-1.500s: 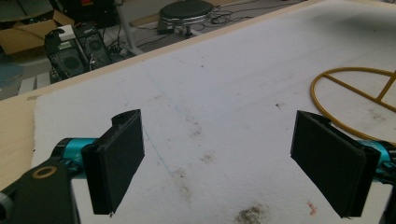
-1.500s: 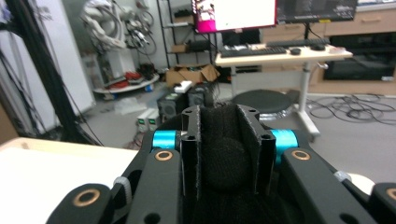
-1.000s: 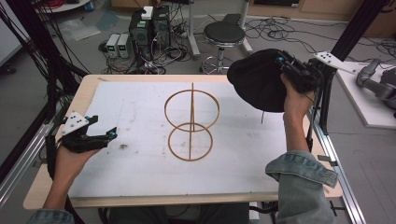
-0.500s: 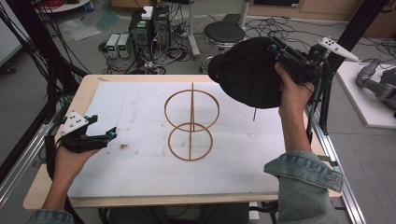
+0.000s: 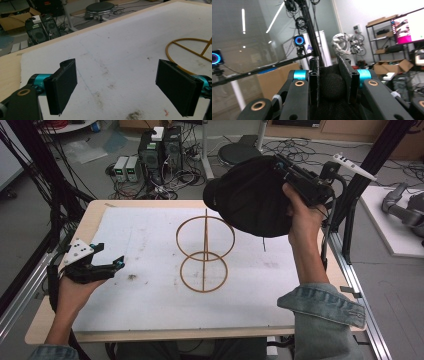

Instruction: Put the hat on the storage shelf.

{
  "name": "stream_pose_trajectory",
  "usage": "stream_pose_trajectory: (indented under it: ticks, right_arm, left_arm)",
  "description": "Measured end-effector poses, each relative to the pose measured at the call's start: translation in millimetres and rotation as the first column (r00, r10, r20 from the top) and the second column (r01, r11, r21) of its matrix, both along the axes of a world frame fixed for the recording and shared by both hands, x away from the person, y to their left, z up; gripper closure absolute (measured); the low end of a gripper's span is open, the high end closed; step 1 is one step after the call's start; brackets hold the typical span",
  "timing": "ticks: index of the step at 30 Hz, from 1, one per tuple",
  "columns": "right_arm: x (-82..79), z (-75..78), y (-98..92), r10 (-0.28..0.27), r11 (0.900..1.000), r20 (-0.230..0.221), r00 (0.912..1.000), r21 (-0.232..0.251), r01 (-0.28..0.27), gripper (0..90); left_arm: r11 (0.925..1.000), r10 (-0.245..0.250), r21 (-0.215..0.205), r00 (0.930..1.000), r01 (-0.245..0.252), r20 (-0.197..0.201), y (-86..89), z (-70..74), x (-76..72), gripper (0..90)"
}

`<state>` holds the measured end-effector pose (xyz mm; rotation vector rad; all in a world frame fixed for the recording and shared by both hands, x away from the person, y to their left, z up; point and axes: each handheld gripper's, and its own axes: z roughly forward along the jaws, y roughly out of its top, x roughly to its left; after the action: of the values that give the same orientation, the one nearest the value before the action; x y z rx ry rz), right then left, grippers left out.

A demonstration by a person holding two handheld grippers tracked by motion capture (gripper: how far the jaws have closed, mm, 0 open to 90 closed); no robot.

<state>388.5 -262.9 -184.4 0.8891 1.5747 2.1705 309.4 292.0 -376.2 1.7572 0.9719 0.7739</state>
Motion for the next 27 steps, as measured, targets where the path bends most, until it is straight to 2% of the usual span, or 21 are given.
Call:
stream_pose_trajectory:
  ticks: [9, 17, 27]
  right_arm:
    - [-0.2, -3.0, 21.8, 0.078, 0.997, -0.021, 0.9967, 0.004, -0.078, 72.7]
    - [1.3, -7.9, 38.3, 0.119, 0.993, -0.042, 0.9921, -0.005, -0.119, 72.6]
    - [6.4, -27.3, 62.2, 0.204, 0.977, -0.108, 0.9729, -0.034, -0.209, 72.4]
  left_arm:
    - [1.0, 0.001, -0.004, 1.0, -0.001, 0.001, -0.2, 0.4, -0.4, 17.5]
    - [1.0, -0.001, 0.001, 1.0, 0.001, 0.002, 0.6, 1.1, -0.6, 17.6]
    - [1.0, 0.003, 0.001, 1.0, -0.003, 0.003, 2.7, 1.8, -1.3, 17.5]
